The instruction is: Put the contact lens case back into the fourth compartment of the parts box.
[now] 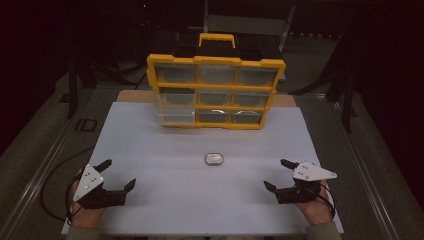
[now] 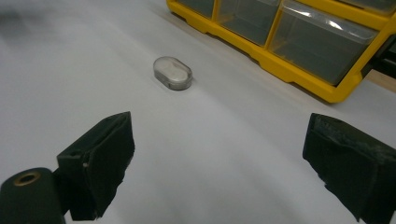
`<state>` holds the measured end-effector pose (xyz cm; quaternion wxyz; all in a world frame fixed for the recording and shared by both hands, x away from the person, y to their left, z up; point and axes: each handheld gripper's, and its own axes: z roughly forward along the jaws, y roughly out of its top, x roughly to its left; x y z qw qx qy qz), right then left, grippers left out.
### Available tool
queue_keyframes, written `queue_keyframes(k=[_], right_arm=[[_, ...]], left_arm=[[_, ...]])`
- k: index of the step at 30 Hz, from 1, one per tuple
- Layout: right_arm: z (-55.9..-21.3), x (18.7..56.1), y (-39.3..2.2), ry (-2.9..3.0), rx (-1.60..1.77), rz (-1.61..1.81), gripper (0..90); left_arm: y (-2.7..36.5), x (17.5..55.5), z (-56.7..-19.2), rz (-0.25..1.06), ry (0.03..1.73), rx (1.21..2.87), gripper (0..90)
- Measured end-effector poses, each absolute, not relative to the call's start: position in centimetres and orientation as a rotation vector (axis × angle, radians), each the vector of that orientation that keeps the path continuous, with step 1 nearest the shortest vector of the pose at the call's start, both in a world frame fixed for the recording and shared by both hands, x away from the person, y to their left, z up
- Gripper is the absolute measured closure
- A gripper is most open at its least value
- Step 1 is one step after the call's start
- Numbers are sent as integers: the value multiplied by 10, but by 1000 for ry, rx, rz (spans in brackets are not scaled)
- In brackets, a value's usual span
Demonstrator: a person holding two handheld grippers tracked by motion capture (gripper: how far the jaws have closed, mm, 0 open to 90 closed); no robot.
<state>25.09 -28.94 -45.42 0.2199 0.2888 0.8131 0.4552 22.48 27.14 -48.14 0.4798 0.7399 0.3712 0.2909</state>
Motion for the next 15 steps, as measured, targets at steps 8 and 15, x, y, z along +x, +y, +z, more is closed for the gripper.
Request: queue_keyframes(k=[8,15], right_arm=[[-437,263,-283,2266,773,1194,83],[-424,276,-276,2285,769,1114,83]], left_arm=[[272,226,-482,698,923,1807,4],[272,226,-483,694,929,1812,0]])
